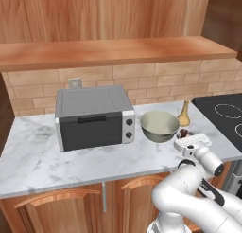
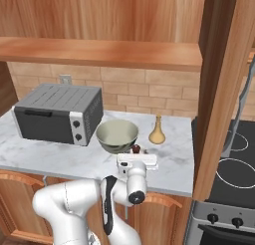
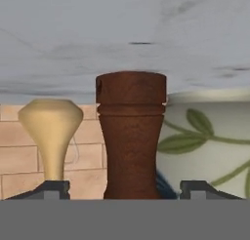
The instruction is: Retrieve the bottle and the shaker from the cabinet and place them next to the mixing bowl on the counter. Then add garlic from the fridge to the mixing bowl.
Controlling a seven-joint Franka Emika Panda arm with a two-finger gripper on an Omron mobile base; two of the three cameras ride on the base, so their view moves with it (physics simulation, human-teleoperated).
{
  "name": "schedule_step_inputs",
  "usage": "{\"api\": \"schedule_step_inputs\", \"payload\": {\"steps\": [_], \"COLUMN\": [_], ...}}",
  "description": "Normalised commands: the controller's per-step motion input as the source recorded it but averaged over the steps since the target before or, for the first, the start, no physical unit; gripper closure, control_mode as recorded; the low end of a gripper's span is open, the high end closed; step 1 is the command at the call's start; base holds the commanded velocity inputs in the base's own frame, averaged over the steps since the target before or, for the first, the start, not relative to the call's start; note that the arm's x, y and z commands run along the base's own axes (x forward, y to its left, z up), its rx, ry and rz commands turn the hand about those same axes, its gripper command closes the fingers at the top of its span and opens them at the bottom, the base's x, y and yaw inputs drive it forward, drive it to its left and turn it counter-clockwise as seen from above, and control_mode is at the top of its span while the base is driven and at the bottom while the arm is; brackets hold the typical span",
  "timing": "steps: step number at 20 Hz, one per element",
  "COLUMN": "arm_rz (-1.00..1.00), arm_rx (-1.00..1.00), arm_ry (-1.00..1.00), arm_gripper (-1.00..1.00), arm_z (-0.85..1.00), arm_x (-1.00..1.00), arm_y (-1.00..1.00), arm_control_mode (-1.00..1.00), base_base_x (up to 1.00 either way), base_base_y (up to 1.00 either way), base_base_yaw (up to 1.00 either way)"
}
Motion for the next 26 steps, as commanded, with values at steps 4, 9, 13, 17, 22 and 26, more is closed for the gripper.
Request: {"api": "schedule_step_inputs", "payload": {"steps": [4, 9, 13, 17, 22, 26], "arm_rz": [0.11, 0.15, 0.18, 0.17, 0.11, 0.05], "arm_rx": [-0.02, -0.02, -0.04, -0.03, -0.01, -0.04], "arm_ry": [-0.17, -0.21, -0.18, -0.16, -0.1, 0.0], "arm_gripper": [-1.0, -1.0, -1.0, -1.0, -1.0, -1.0], "arm_z": [0.06, 0.24, 0.27, 0.4, 0.52, 0.77], "arm_x": [0.0, -0.24, -0.45, -0.38, -0.37, -0.53], "arm_y": [-0.1, -0.15, -0.17, -0.31, -0.6, -0.85], "arm_control_mode": [-1.0, -1.0, -1.0, -1.0, -1.0, -1.0], "base_base_x": [0.0, 0.0, 0.0, 0.0, 0.0, 0.0], "base_base_y": [0.0, 0.0, 0.0, 0.0, 0.0, 0.0], "base_base_yaw": [0.0, 0.0, 0.0, 0.0, 0.0, 0.0]}}
